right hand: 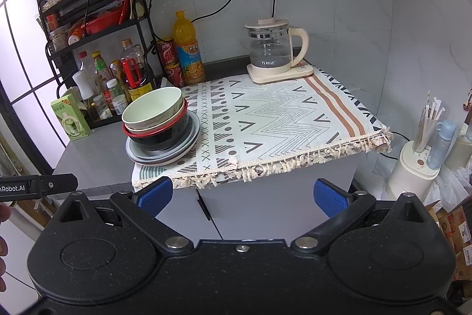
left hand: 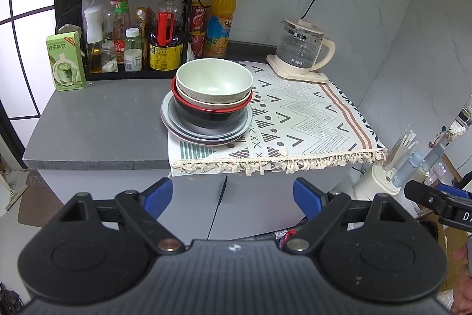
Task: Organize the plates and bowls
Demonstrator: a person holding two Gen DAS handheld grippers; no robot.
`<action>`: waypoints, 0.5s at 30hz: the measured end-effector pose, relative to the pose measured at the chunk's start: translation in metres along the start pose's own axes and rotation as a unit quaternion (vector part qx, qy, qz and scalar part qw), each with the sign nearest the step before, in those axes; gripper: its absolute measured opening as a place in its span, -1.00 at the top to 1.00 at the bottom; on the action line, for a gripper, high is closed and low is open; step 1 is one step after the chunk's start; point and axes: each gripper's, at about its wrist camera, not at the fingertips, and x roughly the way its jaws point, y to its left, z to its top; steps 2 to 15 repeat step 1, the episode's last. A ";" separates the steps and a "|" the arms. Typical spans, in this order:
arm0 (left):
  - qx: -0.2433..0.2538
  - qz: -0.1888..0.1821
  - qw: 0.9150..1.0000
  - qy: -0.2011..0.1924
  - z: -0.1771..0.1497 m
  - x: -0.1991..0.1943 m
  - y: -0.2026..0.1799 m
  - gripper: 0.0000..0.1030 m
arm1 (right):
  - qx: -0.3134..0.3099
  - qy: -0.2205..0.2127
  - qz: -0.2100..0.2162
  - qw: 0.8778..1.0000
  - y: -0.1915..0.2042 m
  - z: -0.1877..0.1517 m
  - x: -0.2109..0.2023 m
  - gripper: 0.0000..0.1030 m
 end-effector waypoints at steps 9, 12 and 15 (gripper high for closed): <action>0.001 0.000 1.000 0.002 0.000 0.000 0.000 -0.70 | 0.000 0.000 0.000 1.000 0.000 0.000 0.000 -0.99; 0.001 0.000 1.000 0.002 0.000 0.000 0.000 -0.70 | 0.000 0.000 0.000 1.000 0.000 0.000 0.000 -0.99; 0.001 0.000 1.000 0.002 0.000 0.000 0.000 -0.70 | 0.000 0.000 0.000 1.000 0.000 0.000 0.000 -0.99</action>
